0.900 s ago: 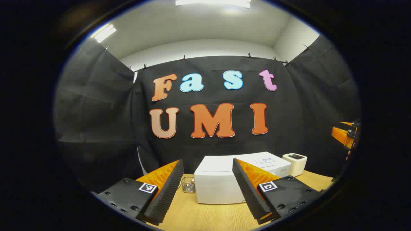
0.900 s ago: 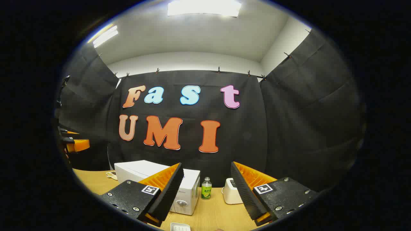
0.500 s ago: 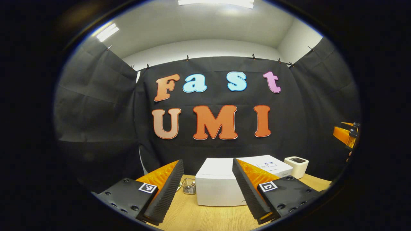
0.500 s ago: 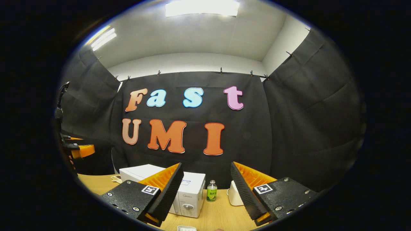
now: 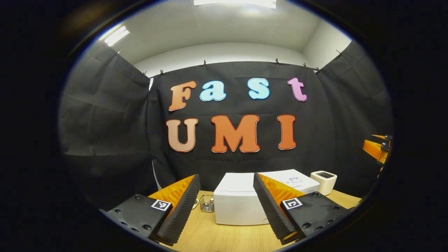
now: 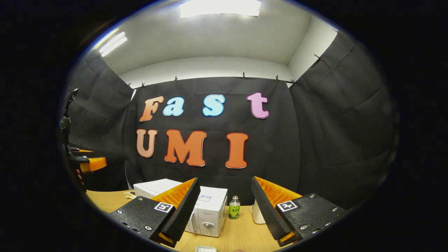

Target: Open the microwave oven with the left hand, put the food in, and close the microwave oven.

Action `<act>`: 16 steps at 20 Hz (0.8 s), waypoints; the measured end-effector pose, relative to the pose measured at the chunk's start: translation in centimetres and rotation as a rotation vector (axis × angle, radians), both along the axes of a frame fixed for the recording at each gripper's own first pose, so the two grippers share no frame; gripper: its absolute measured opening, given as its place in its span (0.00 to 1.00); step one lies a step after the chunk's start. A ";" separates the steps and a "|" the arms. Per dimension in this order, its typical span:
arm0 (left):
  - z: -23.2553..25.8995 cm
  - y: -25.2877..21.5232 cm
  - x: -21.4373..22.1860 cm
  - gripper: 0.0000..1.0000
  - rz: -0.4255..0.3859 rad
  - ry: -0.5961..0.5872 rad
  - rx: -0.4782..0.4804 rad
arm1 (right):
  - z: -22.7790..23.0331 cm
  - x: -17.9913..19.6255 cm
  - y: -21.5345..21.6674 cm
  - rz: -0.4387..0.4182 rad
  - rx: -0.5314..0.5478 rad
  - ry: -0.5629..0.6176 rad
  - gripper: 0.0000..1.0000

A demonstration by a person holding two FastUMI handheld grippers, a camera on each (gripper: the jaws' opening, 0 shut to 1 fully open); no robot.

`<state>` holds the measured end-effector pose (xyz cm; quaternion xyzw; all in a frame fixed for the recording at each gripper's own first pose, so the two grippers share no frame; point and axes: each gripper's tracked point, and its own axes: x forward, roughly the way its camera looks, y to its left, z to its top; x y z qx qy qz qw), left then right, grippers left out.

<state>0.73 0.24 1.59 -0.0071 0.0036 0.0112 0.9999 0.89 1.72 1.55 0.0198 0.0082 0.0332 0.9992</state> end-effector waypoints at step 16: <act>0.0 -0.6 -0.2 0.94 -0.012 -0.021 0.036 | -0.8 0.2 0.2 0.011 0.020 0.012 0.92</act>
